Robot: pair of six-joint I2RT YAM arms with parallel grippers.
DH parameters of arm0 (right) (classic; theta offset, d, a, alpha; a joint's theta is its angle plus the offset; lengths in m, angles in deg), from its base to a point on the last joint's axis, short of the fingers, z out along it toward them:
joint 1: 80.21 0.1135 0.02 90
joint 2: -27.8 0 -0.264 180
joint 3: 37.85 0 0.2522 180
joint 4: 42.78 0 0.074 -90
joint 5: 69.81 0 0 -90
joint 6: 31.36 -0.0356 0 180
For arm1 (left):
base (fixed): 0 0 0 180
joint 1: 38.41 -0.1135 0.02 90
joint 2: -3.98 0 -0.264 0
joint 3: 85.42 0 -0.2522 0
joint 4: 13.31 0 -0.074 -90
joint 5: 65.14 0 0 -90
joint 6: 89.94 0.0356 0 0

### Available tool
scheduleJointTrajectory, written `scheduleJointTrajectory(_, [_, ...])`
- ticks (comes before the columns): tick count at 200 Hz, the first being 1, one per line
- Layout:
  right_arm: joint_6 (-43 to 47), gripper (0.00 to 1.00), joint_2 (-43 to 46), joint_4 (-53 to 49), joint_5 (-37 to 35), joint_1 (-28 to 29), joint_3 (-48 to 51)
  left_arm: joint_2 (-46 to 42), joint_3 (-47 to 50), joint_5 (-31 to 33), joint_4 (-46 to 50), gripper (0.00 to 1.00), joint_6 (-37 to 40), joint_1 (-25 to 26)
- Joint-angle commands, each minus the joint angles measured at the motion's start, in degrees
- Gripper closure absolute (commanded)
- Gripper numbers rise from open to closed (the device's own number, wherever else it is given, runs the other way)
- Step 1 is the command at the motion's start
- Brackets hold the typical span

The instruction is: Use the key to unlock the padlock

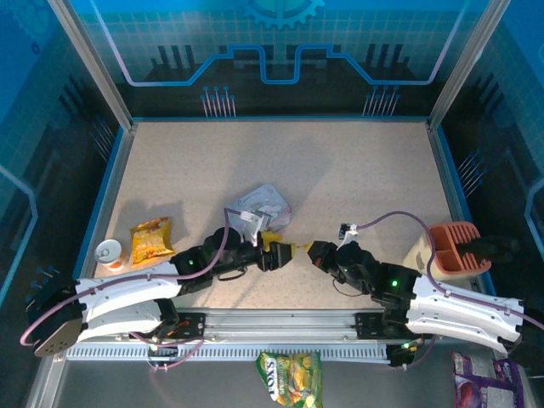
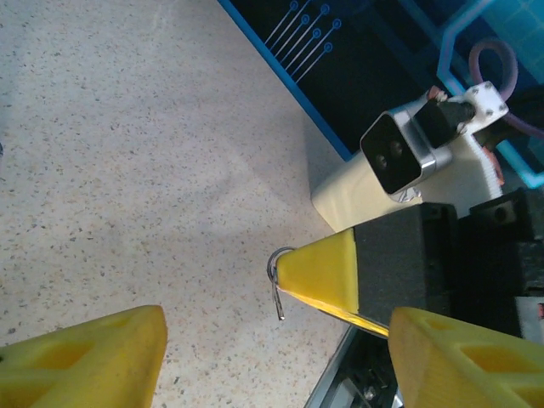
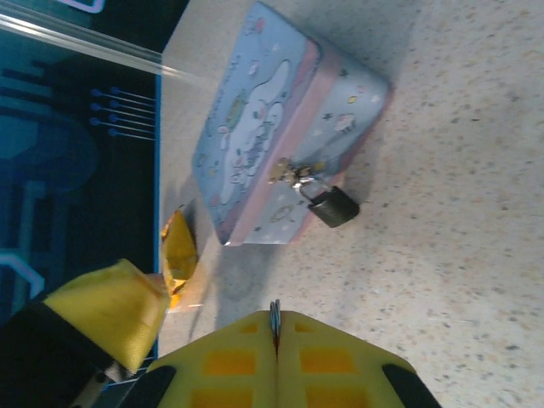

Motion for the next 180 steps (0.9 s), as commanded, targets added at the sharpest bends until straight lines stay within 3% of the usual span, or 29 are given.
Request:
scheduleJointTrajectory(1, [-0.10,1.00,-0.83,3.79,-3.18,1.30,-1.09,0.87,-2.08,-0.99,-0.36,0.34,1.31,0.27])
scheduleJointTrajectory(68, [0.08,1.00,-2.03,5.47,-4.14,2.48,-1.42,4.11,-3.85,-2.62,0.67,0.50,0.47,0.27])
scheduleJointTrajectory(147, [0.16,1.00,-1.46,4.79,-5.50,2.65,-1.94,3.17,-1.64,-3.10,1.33,0.51,2.36,1.01])
scheduleJointTrajectory(180, [0.34,1.00,-1.41,5.10,-5.62,2.91,-2.28,2.31,-1.49,-1.34,2.73,0.56,3.88,1.85])
